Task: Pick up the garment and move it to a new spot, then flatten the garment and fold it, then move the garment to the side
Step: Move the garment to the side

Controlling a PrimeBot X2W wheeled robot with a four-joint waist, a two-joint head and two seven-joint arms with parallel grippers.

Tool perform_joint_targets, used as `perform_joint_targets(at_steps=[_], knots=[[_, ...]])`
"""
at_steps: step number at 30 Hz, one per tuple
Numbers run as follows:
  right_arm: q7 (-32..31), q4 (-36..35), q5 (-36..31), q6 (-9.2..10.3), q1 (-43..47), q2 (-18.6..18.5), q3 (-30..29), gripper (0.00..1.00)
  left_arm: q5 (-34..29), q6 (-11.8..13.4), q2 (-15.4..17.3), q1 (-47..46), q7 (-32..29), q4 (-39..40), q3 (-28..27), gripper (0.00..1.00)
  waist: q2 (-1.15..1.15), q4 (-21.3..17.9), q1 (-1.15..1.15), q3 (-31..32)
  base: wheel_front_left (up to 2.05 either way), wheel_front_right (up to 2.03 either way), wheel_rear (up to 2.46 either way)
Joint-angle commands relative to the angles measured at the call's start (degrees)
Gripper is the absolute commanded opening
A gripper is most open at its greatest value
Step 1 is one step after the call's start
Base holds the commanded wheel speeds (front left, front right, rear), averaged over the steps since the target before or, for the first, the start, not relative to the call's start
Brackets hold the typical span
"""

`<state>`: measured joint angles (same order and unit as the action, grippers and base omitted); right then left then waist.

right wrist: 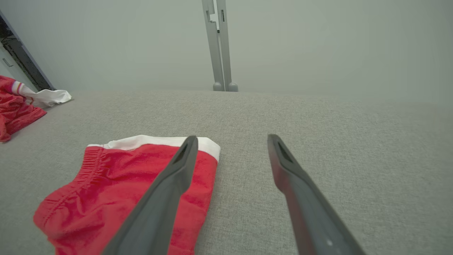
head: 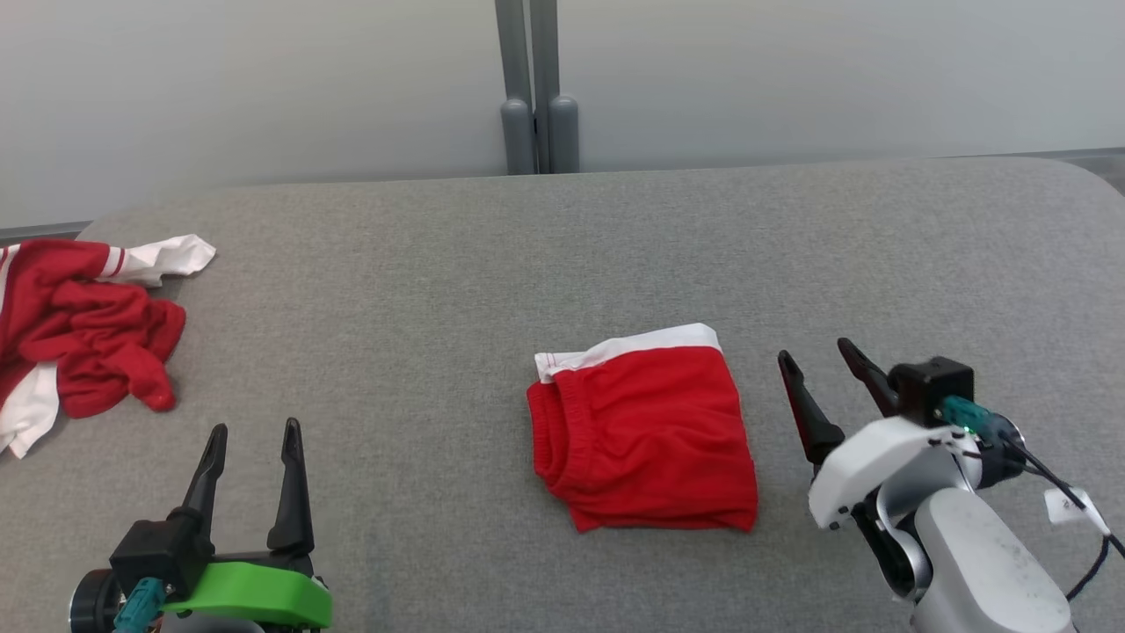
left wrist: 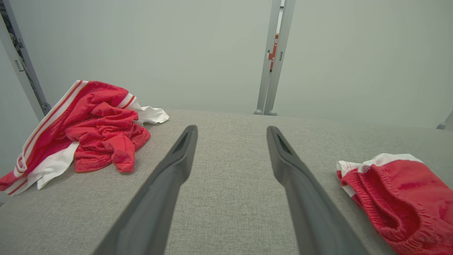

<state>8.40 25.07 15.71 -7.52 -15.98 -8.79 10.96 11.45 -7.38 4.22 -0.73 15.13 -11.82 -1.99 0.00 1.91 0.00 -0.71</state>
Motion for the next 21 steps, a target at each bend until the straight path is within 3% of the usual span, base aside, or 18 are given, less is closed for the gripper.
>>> perform_joint_targets(at_steps=[1, 10, 20, 21], knots=[[-2.13, 1.44, 0.37, 0.06, -2.09, -0.15, 0.74, 1.00, -0.05, -0.17, -0.05, -0.99, 0.00, 0.01, 0.01, 1.00, 0.00, 1.59, 0.00, -0.43, 0.00, 0.00, 0.00], [-17.47, 13.66, 2.97, 0.05, -10.08, 1.70, 1.32, 1.00, 0.40, -0.17, -0.09, -1.87, 0.01, -0.68, 1.24, 1.00, 0.00, 5.88, 0.00, -1.98, 0.00, 0.00, 0.00], [-26.69, 21.19, 7.10, 0.06, -10.93, 2.91, 2.01, 1.00, 0.71, -0.17, 0.27, -2.62, 0.00, -1.07, 1.24, 1.00, 0.00, 8.09, 0.00, -3.11, 0.00, 0.00, 0.00], [-26.60, 21.19, 7.24, 0.06, -10.97, 2.83, 2.13, 0.96, 0.71, -0.17, 0.26, -2.63, 0.00, -1.07, 1.19, 1.00, 0.00, 8.09, 0.00, -3.18, 0.00, 0.00, 0.00]])
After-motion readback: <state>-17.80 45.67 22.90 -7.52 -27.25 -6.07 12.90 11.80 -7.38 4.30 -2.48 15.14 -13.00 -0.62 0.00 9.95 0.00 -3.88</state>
